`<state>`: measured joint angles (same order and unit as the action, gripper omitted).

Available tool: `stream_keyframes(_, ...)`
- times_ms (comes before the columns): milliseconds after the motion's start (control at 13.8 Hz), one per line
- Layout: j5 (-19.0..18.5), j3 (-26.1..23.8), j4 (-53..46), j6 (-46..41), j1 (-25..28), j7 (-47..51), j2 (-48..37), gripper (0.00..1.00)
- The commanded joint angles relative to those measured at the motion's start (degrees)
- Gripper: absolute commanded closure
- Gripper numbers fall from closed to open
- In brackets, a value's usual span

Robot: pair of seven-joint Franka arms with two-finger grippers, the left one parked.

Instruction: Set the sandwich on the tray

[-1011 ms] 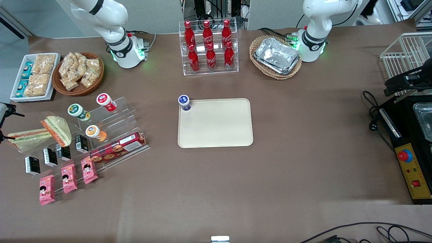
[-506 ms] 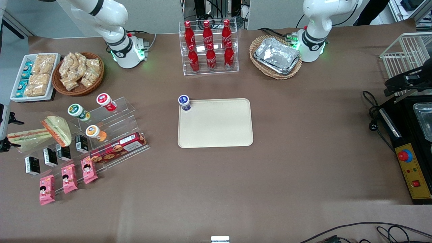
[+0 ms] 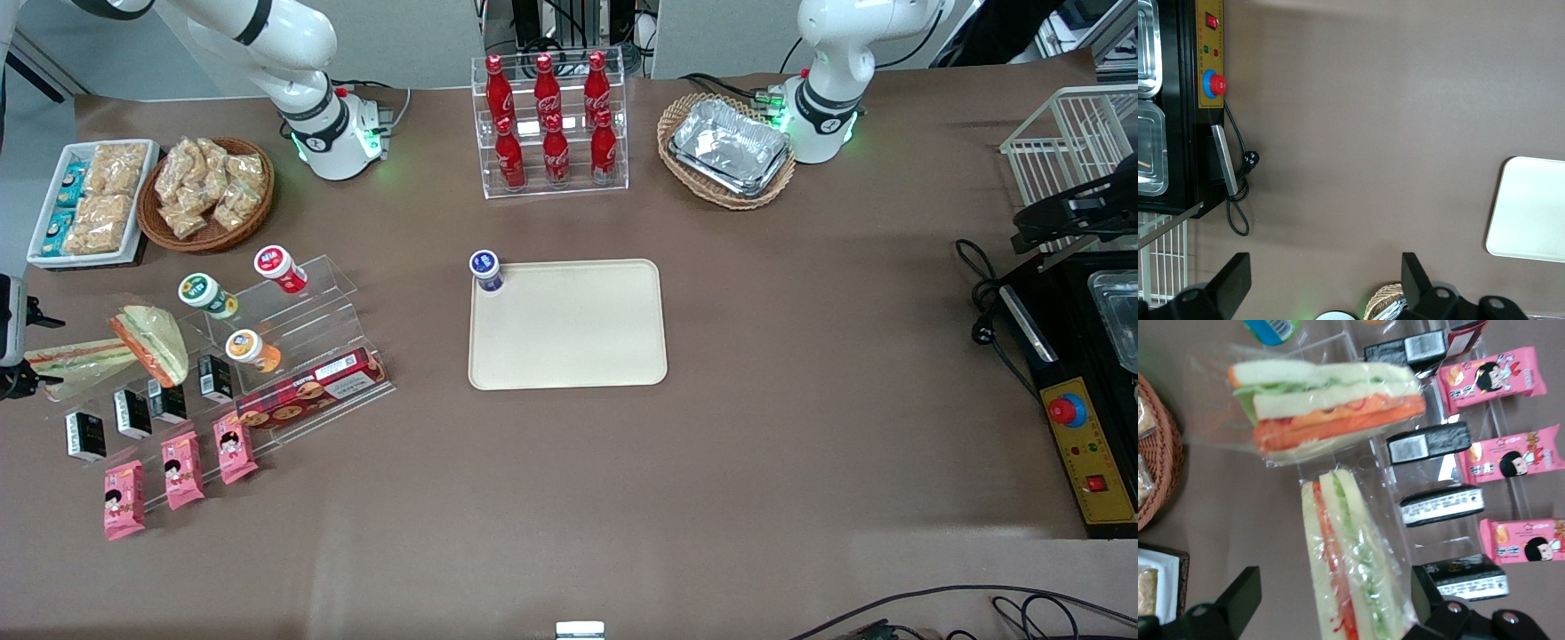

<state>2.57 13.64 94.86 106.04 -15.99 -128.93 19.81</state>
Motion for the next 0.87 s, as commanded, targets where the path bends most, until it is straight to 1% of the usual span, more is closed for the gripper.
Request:
stream_keyframes(0, 0.94, -0.11, -0.29, -0.31, -1.76, -3.52, 0.93, 0.0)
stream_keyframes(433, 2.43, -0.11, -0.64, 0.57, -2.03, -3.79, 2.86, 0.0)
stream_keyframes(794, 2.44, -0.37, -1.25, 2.24, -1.59, -3.78, 4.09, 0.0)
